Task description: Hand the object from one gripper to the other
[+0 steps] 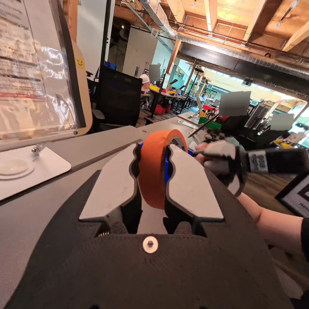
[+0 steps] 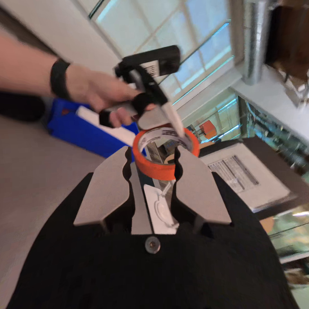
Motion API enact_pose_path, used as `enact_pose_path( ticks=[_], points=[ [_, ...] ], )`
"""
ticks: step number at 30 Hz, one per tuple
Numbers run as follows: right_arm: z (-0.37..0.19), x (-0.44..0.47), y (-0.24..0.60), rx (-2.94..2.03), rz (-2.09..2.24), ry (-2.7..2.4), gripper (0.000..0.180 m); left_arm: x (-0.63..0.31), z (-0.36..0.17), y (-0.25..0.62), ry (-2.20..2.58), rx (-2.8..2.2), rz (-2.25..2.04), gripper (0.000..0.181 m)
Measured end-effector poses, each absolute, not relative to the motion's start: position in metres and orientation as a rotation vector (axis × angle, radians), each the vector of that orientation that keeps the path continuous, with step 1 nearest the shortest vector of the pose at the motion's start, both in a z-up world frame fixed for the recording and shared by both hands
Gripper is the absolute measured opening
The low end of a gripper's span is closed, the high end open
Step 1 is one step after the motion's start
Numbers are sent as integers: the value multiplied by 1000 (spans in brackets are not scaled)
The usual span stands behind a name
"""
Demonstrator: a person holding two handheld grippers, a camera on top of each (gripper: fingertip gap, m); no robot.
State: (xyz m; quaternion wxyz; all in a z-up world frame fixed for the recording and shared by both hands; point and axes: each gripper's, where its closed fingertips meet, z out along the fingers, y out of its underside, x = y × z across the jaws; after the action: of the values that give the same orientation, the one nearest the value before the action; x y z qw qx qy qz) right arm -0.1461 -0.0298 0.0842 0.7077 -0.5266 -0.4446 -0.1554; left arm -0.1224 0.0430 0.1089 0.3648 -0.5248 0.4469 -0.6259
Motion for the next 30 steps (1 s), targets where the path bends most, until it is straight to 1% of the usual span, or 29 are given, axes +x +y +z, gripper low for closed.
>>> enact_pose_path(
  ticks=[1,4,7,10,12,13,17,19,20,24,28,30],
  points=[
    [73,-153,-27,-1174,-438,-1061,51,-122,108,45,1140,-1363,-1607,29],
    [46,-155,-8,-1261,-712,-1164,46,-119,102,48,1133,-1406,-1570,29],
    [34,-156,4,-1299,-856,-1170,40,-115,94,45,1160,-1436,-1508,29],
    [27,-141,14,-1382,-1000,-1144,37,-109,85,34,1222,-1455,-1474,29],
    [21,-135,14,-1434,-1014,-1166,23,-106,81,28,1250,-1449,-1446,29],
    [17,-136,13,-1462,-970,-1167,16,-106,81,27,1260,-1424,-1430,29],
    [31,-136,8,-1545,-649,-1016,12,-112,100,21,1249,-1320,-1536,30],
    [49,-134,4,-1544,-435,-880,11,-119,112,27,1193,-1294,-1611,46],
    [57,-132,1,-1536,-321,-813,11,-122,116,31,1167,-1291,-1633,48],
    [84,-124,-11,-1466,110,-642,11,-125,116,32,1186,-1314,-1746,49],
    [94,-131,-29,-1368,438,-672,11,-126,112,-9,1365,-1247,-2070,48],
    [95,-134,-33,-1346,514,-688,11,-131,114,-30,1454,-1164,-2232,45]
  ],
)
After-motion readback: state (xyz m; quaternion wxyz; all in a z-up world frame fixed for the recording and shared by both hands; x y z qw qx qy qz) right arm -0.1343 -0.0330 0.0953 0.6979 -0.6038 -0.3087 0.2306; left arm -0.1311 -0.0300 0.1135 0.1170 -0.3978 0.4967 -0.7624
